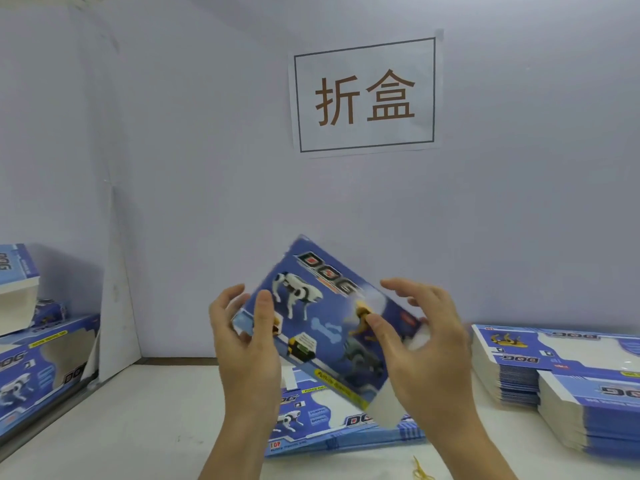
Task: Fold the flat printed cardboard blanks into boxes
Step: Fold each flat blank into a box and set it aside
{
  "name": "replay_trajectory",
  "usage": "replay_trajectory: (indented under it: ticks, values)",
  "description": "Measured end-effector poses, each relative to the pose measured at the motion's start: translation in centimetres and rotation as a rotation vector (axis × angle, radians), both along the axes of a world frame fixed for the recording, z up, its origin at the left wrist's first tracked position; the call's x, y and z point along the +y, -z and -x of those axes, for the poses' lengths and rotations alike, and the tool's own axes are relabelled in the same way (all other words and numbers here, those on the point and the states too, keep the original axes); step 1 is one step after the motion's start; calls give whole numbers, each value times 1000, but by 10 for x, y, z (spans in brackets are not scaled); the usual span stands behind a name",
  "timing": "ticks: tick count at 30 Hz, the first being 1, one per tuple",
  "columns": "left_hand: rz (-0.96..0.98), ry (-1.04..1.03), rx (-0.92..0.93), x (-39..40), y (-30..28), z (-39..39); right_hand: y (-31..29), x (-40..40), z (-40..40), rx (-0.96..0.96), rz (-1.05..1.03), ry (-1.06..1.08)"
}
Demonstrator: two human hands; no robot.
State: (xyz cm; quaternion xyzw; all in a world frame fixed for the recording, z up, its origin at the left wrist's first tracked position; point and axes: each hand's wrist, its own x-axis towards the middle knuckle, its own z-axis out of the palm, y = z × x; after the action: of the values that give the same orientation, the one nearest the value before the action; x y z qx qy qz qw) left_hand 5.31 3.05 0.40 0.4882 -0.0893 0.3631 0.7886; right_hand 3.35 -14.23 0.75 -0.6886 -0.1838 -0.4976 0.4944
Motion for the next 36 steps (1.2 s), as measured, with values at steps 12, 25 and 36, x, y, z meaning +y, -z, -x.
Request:
replay_trajectory:
  ticks: [12,25,36]
  values:
    - [470,-201,257,-1,5,-6,9,20,6,230,298,-226]
    - [-178,492,527,-36,15,4,5,-1,-3,638,-591,-571]
    - [-322,39,239,-11,5,6,9,-35,-14,600,-173,-378]
